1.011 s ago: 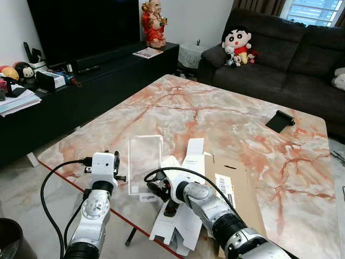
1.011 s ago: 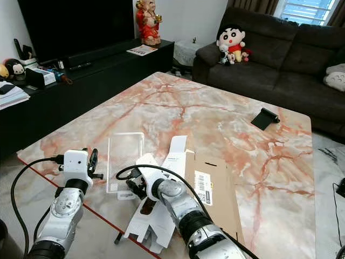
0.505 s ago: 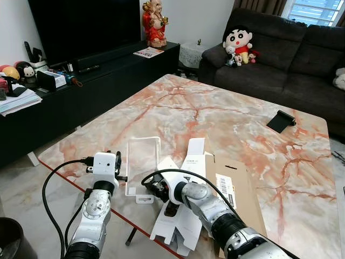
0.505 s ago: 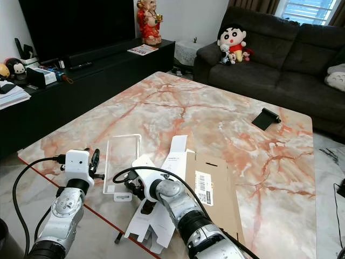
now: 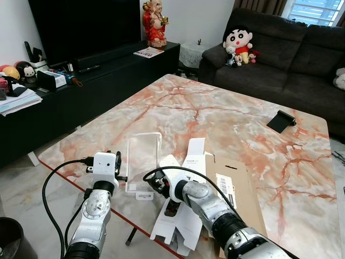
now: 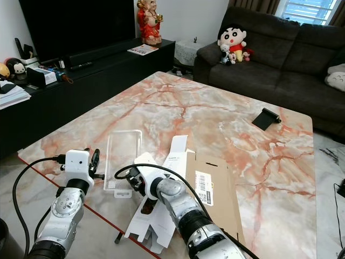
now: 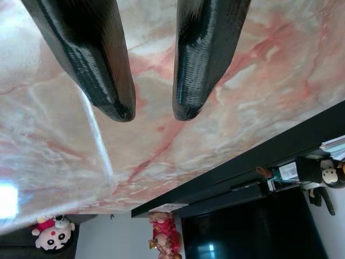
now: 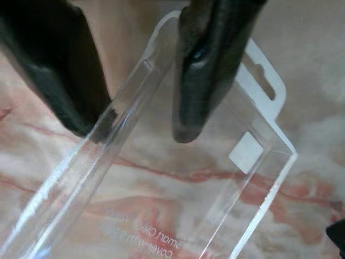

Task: Picking trash to rubbish bin

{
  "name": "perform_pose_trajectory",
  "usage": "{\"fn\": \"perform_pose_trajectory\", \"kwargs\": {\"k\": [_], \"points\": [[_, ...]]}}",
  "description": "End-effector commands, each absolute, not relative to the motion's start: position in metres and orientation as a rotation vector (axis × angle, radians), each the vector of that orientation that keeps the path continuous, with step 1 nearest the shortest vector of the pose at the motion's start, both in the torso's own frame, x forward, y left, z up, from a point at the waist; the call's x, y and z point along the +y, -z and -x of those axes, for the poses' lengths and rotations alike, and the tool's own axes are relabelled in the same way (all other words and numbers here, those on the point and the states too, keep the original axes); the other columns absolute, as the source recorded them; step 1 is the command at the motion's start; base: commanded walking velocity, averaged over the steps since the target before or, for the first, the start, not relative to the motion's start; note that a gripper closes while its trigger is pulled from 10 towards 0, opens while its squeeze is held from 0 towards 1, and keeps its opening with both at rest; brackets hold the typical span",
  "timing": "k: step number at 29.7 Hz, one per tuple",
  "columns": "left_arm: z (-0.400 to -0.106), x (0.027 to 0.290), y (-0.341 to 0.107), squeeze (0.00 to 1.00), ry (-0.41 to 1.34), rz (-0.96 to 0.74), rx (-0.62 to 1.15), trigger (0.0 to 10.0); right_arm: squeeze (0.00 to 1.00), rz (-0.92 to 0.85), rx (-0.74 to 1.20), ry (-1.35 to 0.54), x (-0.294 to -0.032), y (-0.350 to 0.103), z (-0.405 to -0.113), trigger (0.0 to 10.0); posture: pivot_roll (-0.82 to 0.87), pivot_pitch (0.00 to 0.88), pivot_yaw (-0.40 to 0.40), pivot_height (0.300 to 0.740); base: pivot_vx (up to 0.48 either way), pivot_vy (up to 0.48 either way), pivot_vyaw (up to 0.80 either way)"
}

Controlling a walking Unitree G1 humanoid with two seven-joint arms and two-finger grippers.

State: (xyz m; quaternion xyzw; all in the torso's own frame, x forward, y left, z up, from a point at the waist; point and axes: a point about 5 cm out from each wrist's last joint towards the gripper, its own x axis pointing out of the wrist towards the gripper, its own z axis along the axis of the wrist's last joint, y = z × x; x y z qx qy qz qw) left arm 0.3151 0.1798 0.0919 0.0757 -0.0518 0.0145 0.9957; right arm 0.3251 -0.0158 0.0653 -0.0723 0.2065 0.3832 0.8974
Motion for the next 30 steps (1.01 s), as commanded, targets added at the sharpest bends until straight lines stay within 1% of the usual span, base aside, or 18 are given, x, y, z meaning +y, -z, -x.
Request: {"fn": "perform_pose_trajectory", "kwargs": {"k": [1, 8, 11, 15, 18, 19, 20, 21, 28, 29, 30], "points": [[-0.317, 0.175, -0.097, 0.00, -0.019, -0.144, -0.121, 10.0, 0.00, 0.081, 0.383, -0.854, 0.016, -0.077, -0.318, 0.0, 0.06, 0.000, -0.100, 0.740, 0.000, 0.000, 0.00], [-0.317, 0.174, -0.097, 0.00, -0.014, -0.141, -0.126, 10.0, 0.00, 0.032, 0.360, -0.839, 0.017, -0.081, -0.319, 0.0, 0.06, 0.000, -0.099, 0.740, 0.000, 0.000, 0.00], [-0.317, 0.174, -0.102, 0.00, -0.018, -0.112, -0.156, 10.0, 0.00, -0.063, 0.287, -0.787, 0.016, -0.096, -0.328, 0.0, 0.06, 0.000, -0.099, 0.740, 0.000, 0.000, 0.00], [-0.317, 0.173, -0.104, 0.00, -0.020, -0.104, -0.174, 10.0, 0.00, -0.104, 0.249, -0.773, 0.015, -0.103, -0.332, 0.0, 0.06, 0.000, -0.099, 0.740, 0.000, 0.000, 0.00], [-0.317, 0.170, -0.109, 0.00, -0.013, -0.100, -0.200, 10.0, 0.00, -0.155, 0.164, -0.695, 0.008, -0.121, -0.343, 0.0, 0.06, 0.000, -0.097, 0.740, 0.000, 0.000, 0.00], [-0.317, 0.170, -0.109, 0.00, -0.012, -0.098, -0.204, 10.0, 0.00, -0.163, 0.154, -0.677, 0.007, -0.123, -0.345, 4.9, 0.06, 0.000, -0.097, 0.740, 0.000, 0.000, 0.00], [-0.317, 0.170, -0.109, 0.00, -0.012, -0.098, -0.204, 10.0, 0.00, -0.163, 0.154, -0.677, 0.007, -0.123, -0.345, 4.9, 0.06, 0.000, -0.097, 0.740, 0.000, 0.000, 0.00], [-0.318, 0.169, -0.111, 0.00, -0.012, -0.096, -0.209, 10.0, 0.00, -0.177, 0.131, -0.638, 0.004, -0.128, -0.349, 10.0, 0.06, 0.000, -0.098, 0.740, 0.000, 0.000, 0.00], [-0.318, 0.167, -0.114, 0.00, -0.010, -0.093, -0.225, 10.0, 0.00, -0.224, 0.053, -0.522, -0.008, -0.141, -0.359, 10.0, 0.06, 0.000, -0.098, 0.740, 0.000, 0.000, 0.00], [-0.319, 0.167, -0.117, 0.00, -0.015, -0.093, -0.238, 10.0, 0.00, -0.243, -0.031, -0.443, -0.017, -0.155, -0.365, 10.0, 0.06, 0.000, -0.098, 0.740, 0.000, 0.000, 0.00], [-0.319, 0.167, -0.119, 0.00, -0.022, -0.093, -0.245, 10.0, 0.00, -0.234, -0.072, -0.416, -0.021, -0.160, -0.367, 10.0, 0.06, 0.000, -0.097, 0.740, 0.000, 0.000, 0.00]]}}
